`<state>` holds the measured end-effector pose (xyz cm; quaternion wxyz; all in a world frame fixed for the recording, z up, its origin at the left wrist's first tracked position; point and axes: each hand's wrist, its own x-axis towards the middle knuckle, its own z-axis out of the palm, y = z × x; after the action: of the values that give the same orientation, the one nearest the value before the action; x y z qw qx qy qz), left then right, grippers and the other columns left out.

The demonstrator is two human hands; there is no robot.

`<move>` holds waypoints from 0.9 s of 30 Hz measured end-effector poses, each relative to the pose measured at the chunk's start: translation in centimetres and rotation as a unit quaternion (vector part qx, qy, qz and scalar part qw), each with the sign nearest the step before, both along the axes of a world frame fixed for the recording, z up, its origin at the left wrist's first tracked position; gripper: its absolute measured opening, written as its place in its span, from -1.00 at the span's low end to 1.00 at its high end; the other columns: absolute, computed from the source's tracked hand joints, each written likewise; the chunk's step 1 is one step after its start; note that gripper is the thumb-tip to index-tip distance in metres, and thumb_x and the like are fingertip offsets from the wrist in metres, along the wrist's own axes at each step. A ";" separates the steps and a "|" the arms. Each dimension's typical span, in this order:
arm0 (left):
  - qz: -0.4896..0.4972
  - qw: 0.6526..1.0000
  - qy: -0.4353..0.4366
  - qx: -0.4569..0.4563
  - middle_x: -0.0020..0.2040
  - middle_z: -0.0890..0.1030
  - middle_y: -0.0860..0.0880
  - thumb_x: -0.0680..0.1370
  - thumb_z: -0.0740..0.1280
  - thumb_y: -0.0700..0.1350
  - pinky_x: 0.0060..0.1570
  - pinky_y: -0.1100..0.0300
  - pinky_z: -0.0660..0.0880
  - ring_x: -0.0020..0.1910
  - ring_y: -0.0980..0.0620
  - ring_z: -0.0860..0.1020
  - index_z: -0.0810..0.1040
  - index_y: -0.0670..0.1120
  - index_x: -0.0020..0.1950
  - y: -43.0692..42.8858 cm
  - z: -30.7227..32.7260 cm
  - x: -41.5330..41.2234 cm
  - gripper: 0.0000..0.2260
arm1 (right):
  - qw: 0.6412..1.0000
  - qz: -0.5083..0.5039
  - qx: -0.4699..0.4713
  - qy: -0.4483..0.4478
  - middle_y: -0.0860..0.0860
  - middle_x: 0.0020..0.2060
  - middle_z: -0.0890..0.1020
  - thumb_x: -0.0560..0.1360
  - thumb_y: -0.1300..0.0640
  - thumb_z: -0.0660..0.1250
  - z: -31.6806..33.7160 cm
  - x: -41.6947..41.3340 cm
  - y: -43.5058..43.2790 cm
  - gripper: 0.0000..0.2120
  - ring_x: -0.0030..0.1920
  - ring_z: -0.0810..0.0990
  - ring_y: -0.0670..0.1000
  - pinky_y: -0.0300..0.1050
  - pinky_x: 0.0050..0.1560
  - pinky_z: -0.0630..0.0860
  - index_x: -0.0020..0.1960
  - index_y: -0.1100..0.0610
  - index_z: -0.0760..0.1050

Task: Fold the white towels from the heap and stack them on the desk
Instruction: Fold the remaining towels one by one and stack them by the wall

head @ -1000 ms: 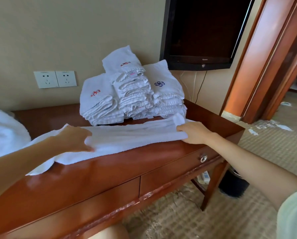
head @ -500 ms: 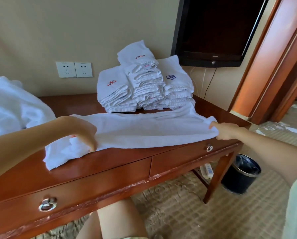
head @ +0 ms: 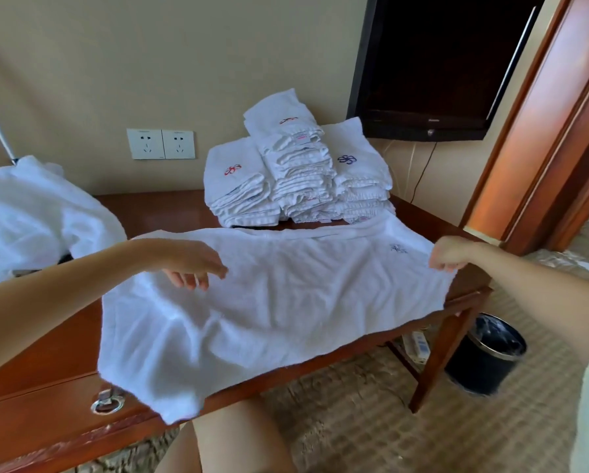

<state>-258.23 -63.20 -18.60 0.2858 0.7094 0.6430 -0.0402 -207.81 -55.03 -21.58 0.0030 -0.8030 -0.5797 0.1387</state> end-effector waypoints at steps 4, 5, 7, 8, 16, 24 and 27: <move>-0.027 0.982 0.079 0.167 0.46 0.34 -0.09 0.56 0.21 0.22 0.36 0.05 0.31 0.41 -0.09 0.34 0.26 -0.01 0.50 1.8 -3.1 -0.5 -0.43 | 0.996 0.033 0.084 -0.008 0.06 -0.06 0.62 0.47 0.18 0.27 -0.2 -3.0 1.1 -0.93 -0.11 0.58 0.09 -0.11 -0.17 0.45 -0.13 0.14 0.53; -0.024 0.979 0.106 0.171 0.55 0.17 -0.10 0.55 0.16 0.28 0.45 -0.07 0.16 0.51 -0.10 0.17 0.14 0.00 0.55 2.0 -4.2 -0.5 -0.35 | 0.992 0.055 0.110 0.006 0.04 0.06 0.61 0.50 0.16 0.29 -0.4 -3.8 1.4 -0.91 0.04 0.58 0.09 -0.09 -0.04 0.49 -0.02 0.10 0.55; 0.011 0.980 0.136 0.144 0.59 -0.10 -0.06 0.54 0.03 0.36 0.44 -0.26 -0.07 0.57 -0.08 -0.09 -0.07 0.09 0.58 2.1 -6.1 -0.8 -0.30 | 0.984 0.099 0.136 0.057 0.07 0.23 0.55 0.55 0.12 0.32 -1.1 -5.7 2.3 -0.73 0.21 0.53 0.08 -0.10 0.09 0.48 0.24 0.11 0.52; 0.024 0.980 0.146 0.134 0.59 -0.17 -0.03 0.53 -0.03 0.39 0.42 -0.31 -0.11 0.56 -0.06 -0.14 -0.13 0.13 0.58 2.0 -7.0 -1.1 -0.31 | 0.981 0.123 0.129 0.076 0.10 0.32 0.49 0.57 0.08 0.30 -1.5 -6.7 2.6 -0.65 0.27 0.49 0.08 -0.10 0.14 0.46 0.34 0.13 0.45; 0.034 0.967 0.175 0.182 0.58 -0.20 0.06 0.36 -0.29 0.43 0.41 -0.35 -0.11 0.56 0.03 -0.15 -0.21 0.20 0.55 0.5 -8.9 -2.3 -0.23 | 0.989 0.139 0.045 -0.008 -0.03 0.57 -0.05 0.63 -0.24 -0.09 -6.0 -9.6 2.9 -0.42 0.56 -0.09 0.05 0.12 0.52 -0.08 0.58 -0.06 -0.05; 0.035 0.964 0.185 0.185 0.58 -0.23 0.08 0.35 -0.29 0.43 0.42 -0.34 -0.12 0.56 0.03 -0.17 -0.25 0.21 0.54 -1.5 -9.5 -2.9 -0.23 | 0.986 0.155 0.056 -0.029 -0.05 0.58 -0.08 0.62 -0.26 -0.13 -6.8 -9.3 1.0 -0.42 0.56 -0.13 0.03 0.15 0.51 -0.12 0.58 -0.08 -0.08; 0.041 0.966 0.179 0.182 0.58 -0.22 0.08 0.38 -0.25 0.42 0.41 -0.34 -0.14 0.56 0.03 -0.17 -0.22 0.21 0.54 -2.0 -9.6 -3.0 -0.25 | 0.985 0.161 0.055 -0.011 -0.05 0.58 -0.08 0.61 -0.28 -0.11 -6.8 -9.0 0.5 -0.40 0.56 -0.13 0.03 0.15 0.52 -0.13 0.58 -0.09 -0.07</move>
<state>-261.27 -65.22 -28.21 0.0332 0.7037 0.7087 -0.0369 -216.77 -54.56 -28.37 0.0180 -0.6991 -0.7082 0.0967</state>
